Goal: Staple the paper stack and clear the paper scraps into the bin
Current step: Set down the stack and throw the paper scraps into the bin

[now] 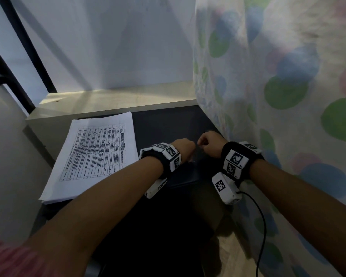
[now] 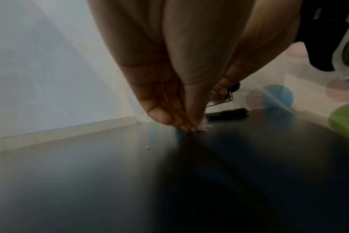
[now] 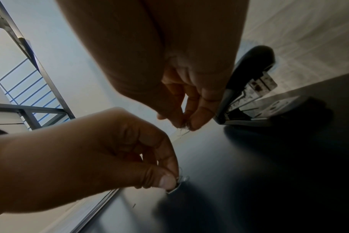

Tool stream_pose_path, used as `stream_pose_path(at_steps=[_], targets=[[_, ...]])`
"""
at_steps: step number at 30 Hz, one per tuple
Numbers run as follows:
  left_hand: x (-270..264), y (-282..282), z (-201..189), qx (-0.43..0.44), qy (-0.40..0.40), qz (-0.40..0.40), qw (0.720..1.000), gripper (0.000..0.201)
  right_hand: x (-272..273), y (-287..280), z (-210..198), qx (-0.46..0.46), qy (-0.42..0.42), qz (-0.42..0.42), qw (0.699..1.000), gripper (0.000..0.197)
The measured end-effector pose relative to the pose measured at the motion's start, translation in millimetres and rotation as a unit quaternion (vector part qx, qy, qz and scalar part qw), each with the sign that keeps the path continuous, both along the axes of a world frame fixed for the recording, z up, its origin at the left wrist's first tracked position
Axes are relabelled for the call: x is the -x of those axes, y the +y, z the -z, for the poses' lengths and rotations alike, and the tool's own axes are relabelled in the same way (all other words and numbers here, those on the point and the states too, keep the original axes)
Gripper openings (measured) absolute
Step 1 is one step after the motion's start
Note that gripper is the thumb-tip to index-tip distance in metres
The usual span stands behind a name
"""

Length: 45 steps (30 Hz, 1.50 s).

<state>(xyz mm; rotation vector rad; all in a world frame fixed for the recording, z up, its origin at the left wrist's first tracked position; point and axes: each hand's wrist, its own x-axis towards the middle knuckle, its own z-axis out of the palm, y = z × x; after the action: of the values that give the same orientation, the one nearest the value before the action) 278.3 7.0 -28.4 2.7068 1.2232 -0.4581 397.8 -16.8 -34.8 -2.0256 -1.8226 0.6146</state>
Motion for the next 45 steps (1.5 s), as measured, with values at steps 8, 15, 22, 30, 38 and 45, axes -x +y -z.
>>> stream_pose_path(at_steps=[8, 15, 22, 30, 38, 45], targets=[[-2.5, -5.4, 3.7, -0.014, 0.030, 0.025, 0.999, 0.029, 3.0, -7.1, 1.8, 0.025, 0.025, 0.013, 0.999, 0.026], [14.0, -5.4, 9.3, -0.009, 0.006, 0.007, 1.000, 0.027, 7.3, -7.4, 6.3, 0.031, 0.030, 0.023, 0.999, 0.024], [44.7, 6.4, -13.1, -0.005, -0.068, -0.065, 0.996, 0.034, 18.9, -7.5, 4.0, 0.039, 0.028, 0.017, 0.999, 0.021], [136.3, 4.2, -32.5, -0.024, -0.127, -0.144, 0.981, 0.031, 64.7, -8.3, -8.3, 0.042, 0.061, -0.027, 0.997, 0.037], [254.7, -26.6, -30.1, 0.001, -0.125, -0.245, 0.961, 0.023, 178.7, -6.7, -7.9, 0.054, 0.087, -0.121, 0.987, 0.033], [356.7, -55.9, -1.7, -0.007, -0.163, -0.353, 0.921, 0.026, 289.5, -13.1, -8.4, 0.091, 0.108, -0.227, 0.963, 0.032]])
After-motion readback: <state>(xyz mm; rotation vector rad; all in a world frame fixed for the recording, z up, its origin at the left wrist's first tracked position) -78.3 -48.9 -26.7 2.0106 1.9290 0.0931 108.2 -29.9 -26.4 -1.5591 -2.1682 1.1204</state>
